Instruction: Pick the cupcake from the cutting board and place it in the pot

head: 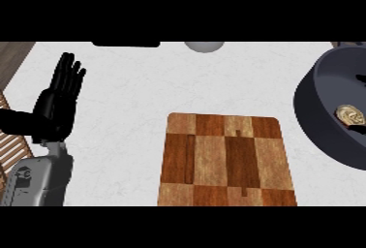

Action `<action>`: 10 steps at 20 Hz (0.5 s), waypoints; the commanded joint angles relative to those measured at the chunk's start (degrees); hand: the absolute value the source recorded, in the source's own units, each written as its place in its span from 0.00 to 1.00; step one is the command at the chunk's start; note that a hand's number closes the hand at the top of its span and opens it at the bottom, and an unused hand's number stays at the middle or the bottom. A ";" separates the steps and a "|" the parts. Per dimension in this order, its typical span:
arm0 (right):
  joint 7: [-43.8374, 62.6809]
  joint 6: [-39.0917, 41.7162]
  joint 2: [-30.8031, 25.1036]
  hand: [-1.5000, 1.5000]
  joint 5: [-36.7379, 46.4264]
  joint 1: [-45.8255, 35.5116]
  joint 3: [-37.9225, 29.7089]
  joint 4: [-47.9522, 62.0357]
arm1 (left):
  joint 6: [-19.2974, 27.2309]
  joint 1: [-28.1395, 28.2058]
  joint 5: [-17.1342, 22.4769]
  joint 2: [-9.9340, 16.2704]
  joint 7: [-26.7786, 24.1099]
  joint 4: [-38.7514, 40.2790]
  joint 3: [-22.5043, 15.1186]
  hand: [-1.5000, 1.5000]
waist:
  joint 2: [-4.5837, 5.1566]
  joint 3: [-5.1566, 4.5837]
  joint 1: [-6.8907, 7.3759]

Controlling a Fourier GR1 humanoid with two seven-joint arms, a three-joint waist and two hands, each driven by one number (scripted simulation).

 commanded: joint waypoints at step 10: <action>1.22 15.76 -5.62 0.00 -14.11 -4.87 -11.83 10.60 | -0.40 0.39 0.77 -0.13 -1.72 1.73 0.54 0.50 | 0.08 0.04 -0.48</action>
